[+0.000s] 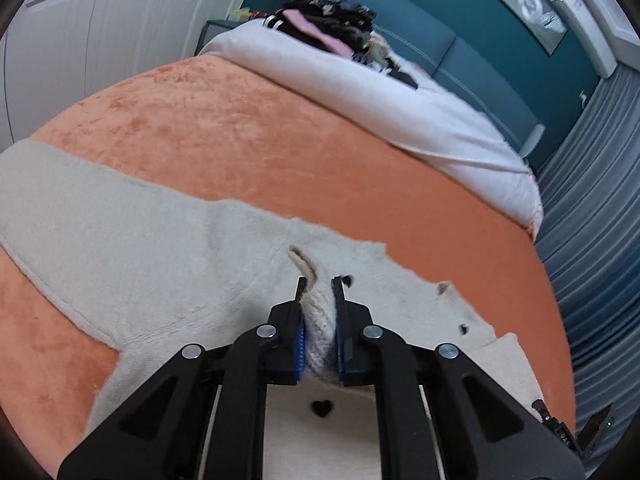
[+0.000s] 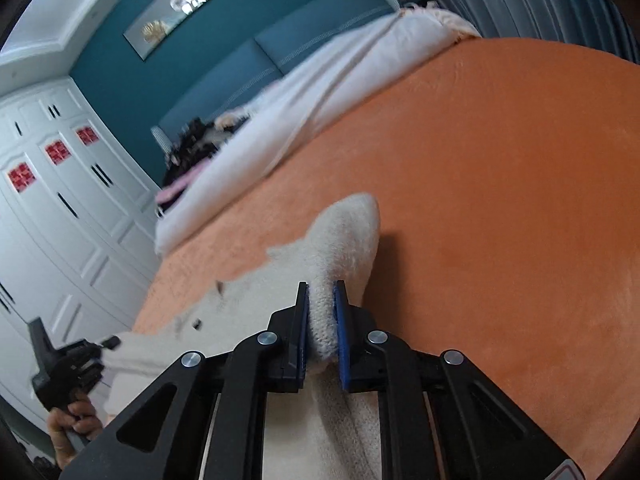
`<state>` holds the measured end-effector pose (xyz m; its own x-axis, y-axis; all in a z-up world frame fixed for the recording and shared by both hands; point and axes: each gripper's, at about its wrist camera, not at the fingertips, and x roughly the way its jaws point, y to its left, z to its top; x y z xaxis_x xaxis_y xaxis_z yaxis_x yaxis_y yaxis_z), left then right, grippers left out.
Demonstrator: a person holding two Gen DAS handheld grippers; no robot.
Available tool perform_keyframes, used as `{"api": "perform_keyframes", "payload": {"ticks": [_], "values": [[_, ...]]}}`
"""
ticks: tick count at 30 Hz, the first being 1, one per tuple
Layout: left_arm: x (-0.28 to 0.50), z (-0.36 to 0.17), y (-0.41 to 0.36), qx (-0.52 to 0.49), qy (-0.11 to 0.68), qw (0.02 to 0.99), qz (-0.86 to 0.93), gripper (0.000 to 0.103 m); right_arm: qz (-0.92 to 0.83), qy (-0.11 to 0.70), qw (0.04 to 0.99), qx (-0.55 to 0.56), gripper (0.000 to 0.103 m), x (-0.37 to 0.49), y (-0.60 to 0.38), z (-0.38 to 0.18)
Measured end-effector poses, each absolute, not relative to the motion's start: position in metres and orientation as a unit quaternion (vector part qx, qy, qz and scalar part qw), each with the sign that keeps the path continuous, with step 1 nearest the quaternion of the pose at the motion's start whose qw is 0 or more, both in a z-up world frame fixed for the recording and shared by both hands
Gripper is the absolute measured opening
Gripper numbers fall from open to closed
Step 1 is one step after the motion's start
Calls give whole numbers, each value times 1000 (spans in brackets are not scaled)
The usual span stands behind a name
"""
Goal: Fold small clothes
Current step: 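Lay the sleeve across the sweater body and open the right tool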
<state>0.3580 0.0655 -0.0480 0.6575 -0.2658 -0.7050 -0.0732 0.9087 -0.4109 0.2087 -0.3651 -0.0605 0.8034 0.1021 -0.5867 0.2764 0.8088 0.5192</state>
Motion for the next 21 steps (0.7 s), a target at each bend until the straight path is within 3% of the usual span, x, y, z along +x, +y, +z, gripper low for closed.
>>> {"api": "perform_keyframes", "payload": {"ticks": [2, 3, 10, 12, 14, 15, 18, 20, 21], "values": [[369, -92, 63, -185, 466, 864, -30, 10, -81, 394, 870, 284, 11, 227, -364, -110], [367, -112, 61, -174, 488, 855, -21, 10, -80, 393, 871, 284, 11, 226, -363, -120], [348, -126, 62, -174, 458, 871, -20, 12, -78, 286, 923, 244, 11, 203, -345, -46], [345, -128, 62, -168, 454, 875, -22, 13, -89, 347, 908, 218, 10, 225, -343, -73], [346, -127, 62, -164, 450, 877, -26, 13, -96, 419, 878, 209, 1, 243, -345, -119], [345, -125, 66, -173, 448, 876, -30, 13, -98, 404, 885, 210, 1, 240, -345, -112], [335, -114, 90, -228, 430, 873, -30, 24, -90, 371, 894, 234, 5, 226, -339, -78], [322, -101, 128, -273, 401, 874, -12, 51, -79, 350, 906, 224, 10, 210, -327, -62], [315, -96, 150, -285, 388, 876, 10, 55, -72, 348, 909, 216, 13, 204, -319, -60]]}}
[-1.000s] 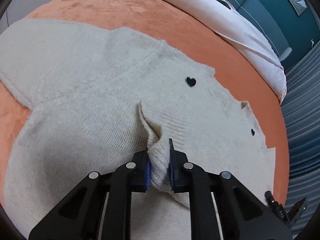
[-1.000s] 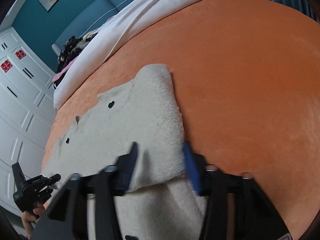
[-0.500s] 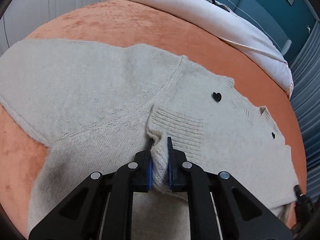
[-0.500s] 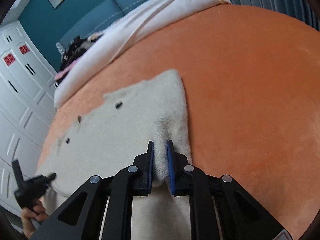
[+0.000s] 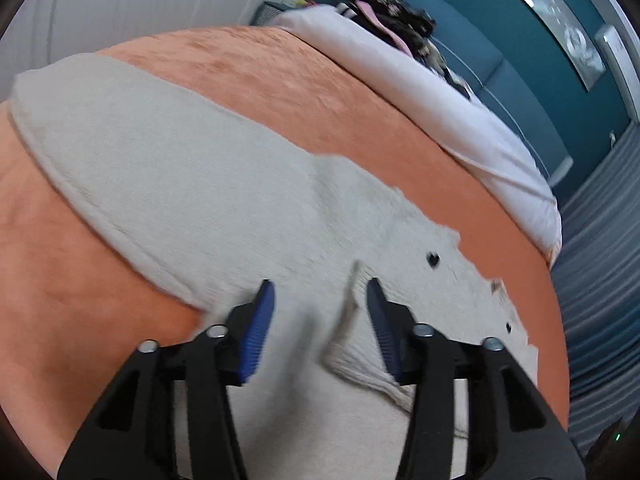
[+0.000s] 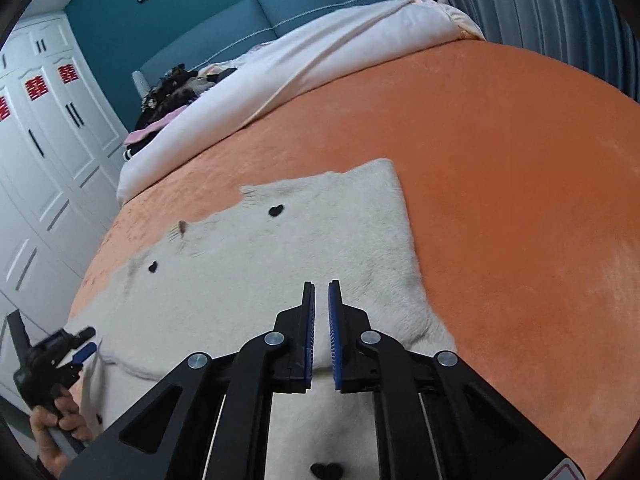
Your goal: Fold small clothes
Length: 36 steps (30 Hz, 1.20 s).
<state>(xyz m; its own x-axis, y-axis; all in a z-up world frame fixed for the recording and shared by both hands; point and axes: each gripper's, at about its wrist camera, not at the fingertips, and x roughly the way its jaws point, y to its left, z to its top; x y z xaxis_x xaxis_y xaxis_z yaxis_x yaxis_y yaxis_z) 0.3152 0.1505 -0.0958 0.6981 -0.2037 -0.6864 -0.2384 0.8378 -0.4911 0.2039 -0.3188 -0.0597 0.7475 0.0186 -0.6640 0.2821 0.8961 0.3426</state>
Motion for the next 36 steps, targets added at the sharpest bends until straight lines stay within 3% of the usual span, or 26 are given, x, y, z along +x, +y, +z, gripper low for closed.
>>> {"api": "perform_keyframes", "payload": {"ticks": [5, 7, 9, 13, 16, 17, 21, 25, 28, 32, 33, 34, 36], "values": [[304, -87, 300, -297, 364, 867, 169, 62, -39, 383, 907, 172, 14, 177, -275, -75], [308, -93, 363, -322, 362, 846, 224, 62, -30, 407, 896, 172, 23, 161, -265, -96], [315, -104, 414, -358, 368, 819, 256, 62, -31, 408, 892, 190, 24, 149, -262, -110], [337, -110, 445, -373, 368, 817, 240, 61, -24, 408, 891, 197, 29, 149, -261, -115], [355, -110, 447, -381, 388, 809, 222, 12, -22, 407, 892, 197, 30, 150, -260, -118], [357, -105, 445, -387, 386, 808, 220, 11, -22, 407, 892, 197, 31, 150, -260, -117], [362, -36, 399, -327, 331, 869, 169, 10, -17, 403, 891, 209, 31, 148, -262, -120], [356, 55, 280, -252, 279, 926, 29, 10, -10, 398, 890, 223, 31, 145, -266, -121], [341, 88, 175, -222, 270, 933, -86, 11, -5, 394, 889, 233, 31, 144, -269, -122], [324, 47, 50, -197, 336, 906, -167, 21, -1, 392, 888, 241, 31, 144, -271, -122], [319, 20, 23, -194, 368, 893, -171, 28, 0, 392, 887, 243, 32, 143, -271, -122], [313, -4, 7, -196, 394, 882, -168, 45, 3, 392, 886, 247, 33, 143, -272, -122], [297, -50, -8, -219, 438, 859, -151, 49, 11, 390, 885, 254, 35, 143, -273, -121]]}}
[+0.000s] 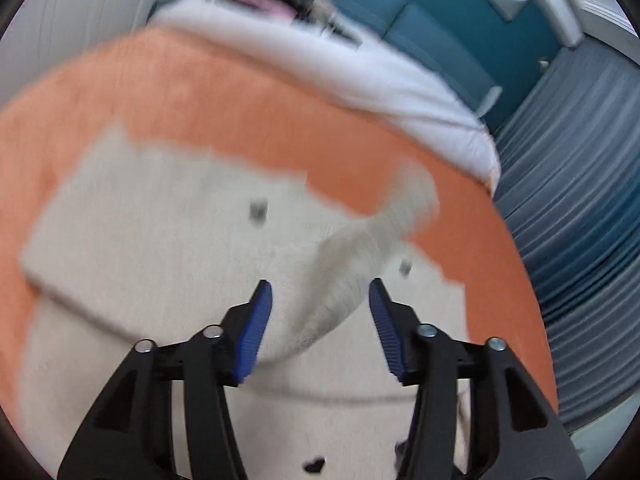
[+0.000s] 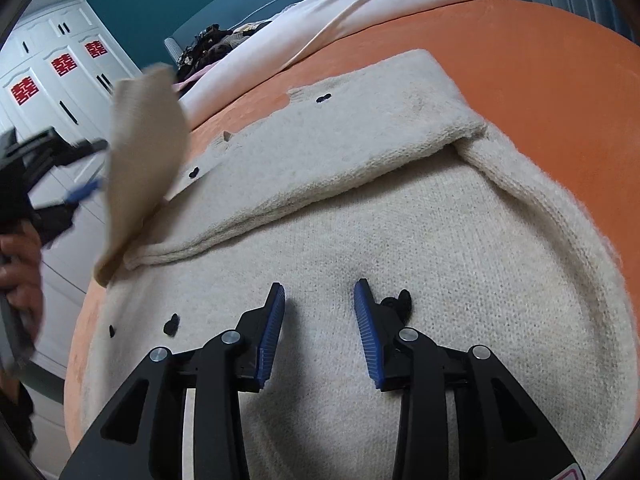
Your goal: Fold small clothes
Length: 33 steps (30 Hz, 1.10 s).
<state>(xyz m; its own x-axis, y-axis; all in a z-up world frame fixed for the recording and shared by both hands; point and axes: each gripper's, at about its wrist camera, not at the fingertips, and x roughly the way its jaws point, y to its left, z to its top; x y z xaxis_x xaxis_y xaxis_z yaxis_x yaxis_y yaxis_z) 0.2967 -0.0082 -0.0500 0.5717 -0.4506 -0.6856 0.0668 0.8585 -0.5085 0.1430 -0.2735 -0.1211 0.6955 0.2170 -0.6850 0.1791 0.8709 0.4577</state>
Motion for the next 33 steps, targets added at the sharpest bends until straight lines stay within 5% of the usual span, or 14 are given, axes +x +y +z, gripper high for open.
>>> {"api": "perform_keyframes", "payload": {"ticks": [2, 9, 16, 17, 20, 24, 28, 33], "values": [[280, -85, -3, -250, 472, 837, -122, 50, 11, 394, 882, 259, 36, 143, -275, -117], [273, -94, 107, -330, 433, 838, -3, 67, 15, 357, 904, 235, 66, 164, -267, -61], [306, -107, 171, -445, 422, 789, 32, 67, 14, 403, 869, 287, 67, 261, -257, -73], [306, -108, 172, -454, 421, 784, 34, 66, 12, 420, 858, 294, 66, 274, -252, -81], [307, -116, 181, -481, 432, 762, 42, 44, 19, 448, 846, 289, 9, 297, -237, -91], [308, -92, 182, -478, 395, 784, 24, 9, 62, 346, 889, 292, 6, 286, -232, -23], [317, -85, 161, -422, 404, 811, -1, 10, 63, 250, 931, 259, 6, 244, -253, 36], [318, -129, 128, -395, 455, 798, 28, 10, -52, 417, 874, 244, 6, 261, -297, -87]]}}
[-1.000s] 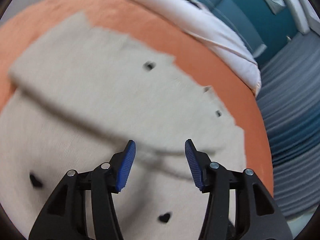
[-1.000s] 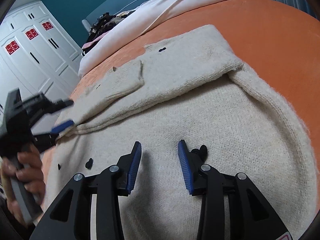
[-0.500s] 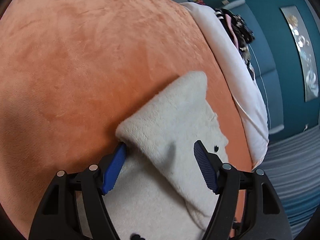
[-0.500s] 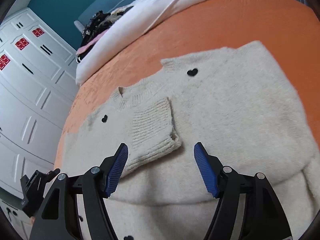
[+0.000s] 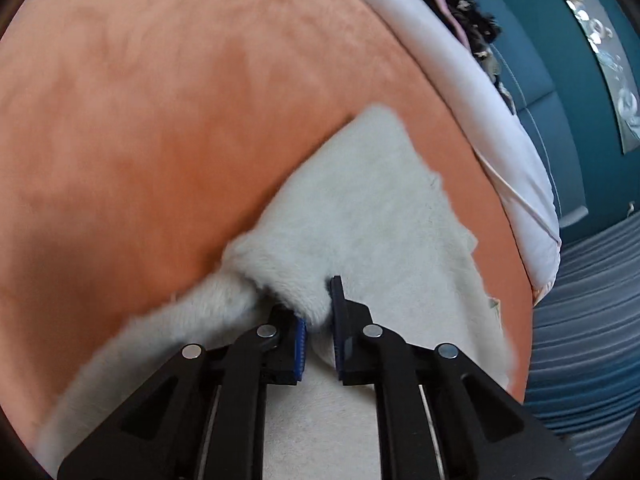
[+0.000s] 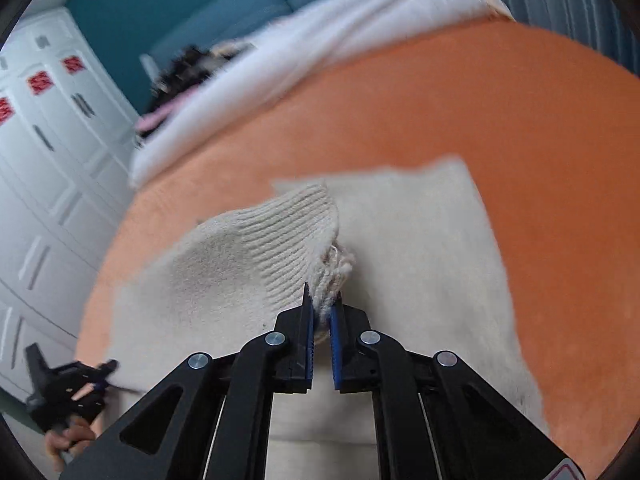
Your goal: Fold small clothes
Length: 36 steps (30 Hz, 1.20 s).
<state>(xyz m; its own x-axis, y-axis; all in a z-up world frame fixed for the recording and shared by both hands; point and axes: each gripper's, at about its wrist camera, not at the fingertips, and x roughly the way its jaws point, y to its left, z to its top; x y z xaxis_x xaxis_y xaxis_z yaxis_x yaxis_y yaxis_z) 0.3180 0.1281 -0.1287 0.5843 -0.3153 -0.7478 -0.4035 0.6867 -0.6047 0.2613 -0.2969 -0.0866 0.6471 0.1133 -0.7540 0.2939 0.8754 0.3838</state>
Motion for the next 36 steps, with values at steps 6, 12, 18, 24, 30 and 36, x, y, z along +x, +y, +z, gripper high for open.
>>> {"api": "perform_keyframes", "payload": {"ticks": [6, 12, 18, 24, 30, 36], "values": [[317, -129, 127, -373, 445, 814, 21, 11, -20, 341, 897, 279, 6, 236, -304, -63], [316, -127, 121, -333, 438, 835, 20, 11, -37, 401, 875, 268, 6, 249, -309, -101], [316, -128, 115, -312, 432, 846, 19, 11, -37, 287, 922, 256, 16, 221, -296, -28], [311, -130, 110, -287, 413, 864, 16, 11, -13, 414, 898, 148, 5, 296, -268, -71], [304, -130, 121, -317, 397, 861, -8, 12, -19, 402, 889, 216, 14, 275, -290, -62], [221, -80, 162, -293, 398, 869, 4, 78, -49, 350, 909, 220, 61, 130, -331, -19]]}}
